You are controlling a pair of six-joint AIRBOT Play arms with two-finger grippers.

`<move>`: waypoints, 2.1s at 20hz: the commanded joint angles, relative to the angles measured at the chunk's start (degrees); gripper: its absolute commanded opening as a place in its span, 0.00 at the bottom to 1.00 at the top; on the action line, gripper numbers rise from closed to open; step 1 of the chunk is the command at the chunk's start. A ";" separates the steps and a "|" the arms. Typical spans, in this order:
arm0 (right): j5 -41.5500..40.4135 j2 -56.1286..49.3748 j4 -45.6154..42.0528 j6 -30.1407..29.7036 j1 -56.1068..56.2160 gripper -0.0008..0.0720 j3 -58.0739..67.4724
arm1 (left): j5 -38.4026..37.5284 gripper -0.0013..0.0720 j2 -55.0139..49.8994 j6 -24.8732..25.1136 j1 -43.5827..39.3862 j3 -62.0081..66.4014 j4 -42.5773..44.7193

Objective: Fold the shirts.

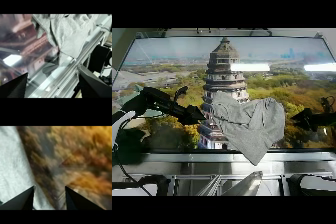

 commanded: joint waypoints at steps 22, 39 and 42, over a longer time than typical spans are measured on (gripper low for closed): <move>-5.79 -3.28 16.94 -4.31 15.69 0.04 -2.69 | -2.27 0.87 -32.39 -4.50 -8.87 39.34 -1.51; 2.08 17.31 23.37 -8.68 6.51 0.04 8.52 | 12.50 0.05 -15.41 -4.15 0.68 43.74 -2.58; 6.73 30.82 38.69 -15.28 1.60 0.04 13.79 | 17.92 0.05 0.50 -3.58 3.23 43.71 -4.63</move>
